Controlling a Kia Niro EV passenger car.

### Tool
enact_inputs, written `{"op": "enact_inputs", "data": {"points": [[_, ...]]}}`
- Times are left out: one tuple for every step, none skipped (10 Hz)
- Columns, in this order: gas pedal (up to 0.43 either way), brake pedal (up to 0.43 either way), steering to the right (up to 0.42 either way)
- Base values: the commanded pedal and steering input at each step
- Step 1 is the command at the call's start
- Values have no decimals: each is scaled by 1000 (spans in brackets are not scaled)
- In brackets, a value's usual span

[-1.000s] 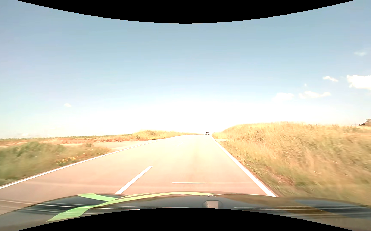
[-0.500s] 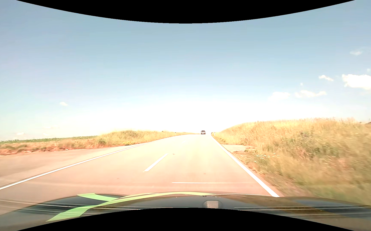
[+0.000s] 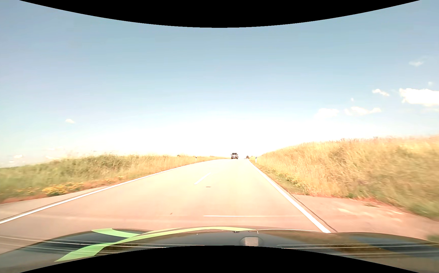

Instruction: Follow the waypoints while adhering to traffic rules and regulations

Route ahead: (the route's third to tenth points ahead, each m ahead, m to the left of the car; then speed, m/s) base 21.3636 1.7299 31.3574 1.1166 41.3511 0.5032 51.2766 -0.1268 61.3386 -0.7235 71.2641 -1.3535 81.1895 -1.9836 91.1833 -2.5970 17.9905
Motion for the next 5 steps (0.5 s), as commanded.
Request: {"op": "enact_inputs", "data": {"points": [[339, 0, 8], [350, 0, 8], [358, 0, 8], [358, 0, 8], [358, 0, 8]]}}
